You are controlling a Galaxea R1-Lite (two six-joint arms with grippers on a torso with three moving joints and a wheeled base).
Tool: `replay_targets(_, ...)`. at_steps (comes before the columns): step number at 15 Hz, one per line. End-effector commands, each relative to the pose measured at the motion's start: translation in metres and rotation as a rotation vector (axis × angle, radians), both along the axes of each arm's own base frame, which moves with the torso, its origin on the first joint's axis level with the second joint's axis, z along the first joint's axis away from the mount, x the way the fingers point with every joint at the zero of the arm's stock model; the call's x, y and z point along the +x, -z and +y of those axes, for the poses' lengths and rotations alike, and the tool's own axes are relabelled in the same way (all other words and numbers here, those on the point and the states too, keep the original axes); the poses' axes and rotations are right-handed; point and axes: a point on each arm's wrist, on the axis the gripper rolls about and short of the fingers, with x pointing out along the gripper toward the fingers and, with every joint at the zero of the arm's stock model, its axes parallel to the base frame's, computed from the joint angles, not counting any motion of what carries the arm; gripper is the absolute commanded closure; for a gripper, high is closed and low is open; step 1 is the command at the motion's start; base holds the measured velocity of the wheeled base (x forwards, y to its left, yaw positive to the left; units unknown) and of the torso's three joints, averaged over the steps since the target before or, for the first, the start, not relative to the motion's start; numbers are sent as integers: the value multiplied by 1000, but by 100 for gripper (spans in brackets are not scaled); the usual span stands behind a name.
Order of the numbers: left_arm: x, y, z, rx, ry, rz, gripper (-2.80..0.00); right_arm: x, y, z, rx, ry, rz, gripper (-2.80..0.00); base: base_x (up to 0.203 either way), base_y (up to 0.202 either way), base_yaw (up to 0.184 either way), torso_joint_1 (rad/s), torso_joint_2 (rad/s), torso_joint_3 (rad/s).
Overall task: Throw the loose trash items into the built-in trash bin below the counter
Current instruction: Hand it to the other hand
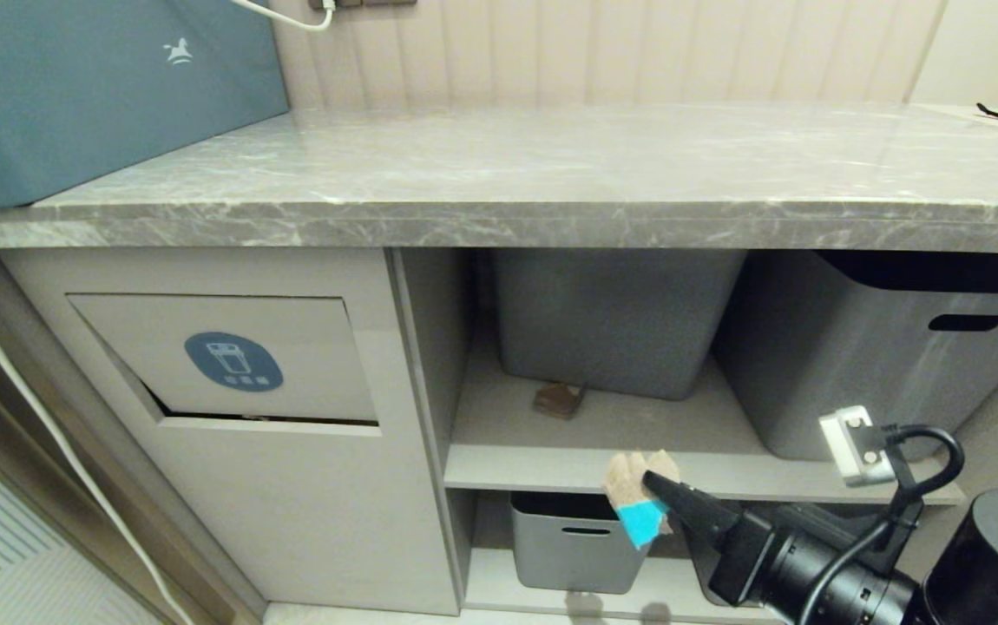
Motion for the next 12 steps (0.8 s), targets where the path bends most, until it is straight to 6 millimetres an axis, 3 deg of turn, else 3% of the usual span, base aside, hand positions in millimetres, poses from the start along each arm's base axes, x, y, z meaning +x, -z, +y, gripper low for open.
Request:
replay_targets(1, 0, 0, 0, 0, -1, -1, 0, -6, -21, 20, 128, -77, -44, 0, 0, 0, 0, 0, 0, 0)
replay_targets(2, 0, 0, 0, 0, -1, 0, 0, -7, -29, 35, 213, -121, -64, 0, 0, 0, 0, 0, 0, 0)
replay_targets(6, 0, 0, 0, 0, 0, 0, 0, -10, -24, 69, 270, -202, -53, 0, 0, 0, 0, 0, 0, 0)
replay_targets(12, 0, 0, 0, 2, -1, -1, 0, -14, -23, 70, 261, -211, -53, 0, 0, 0, 0, 0, 0, 0)
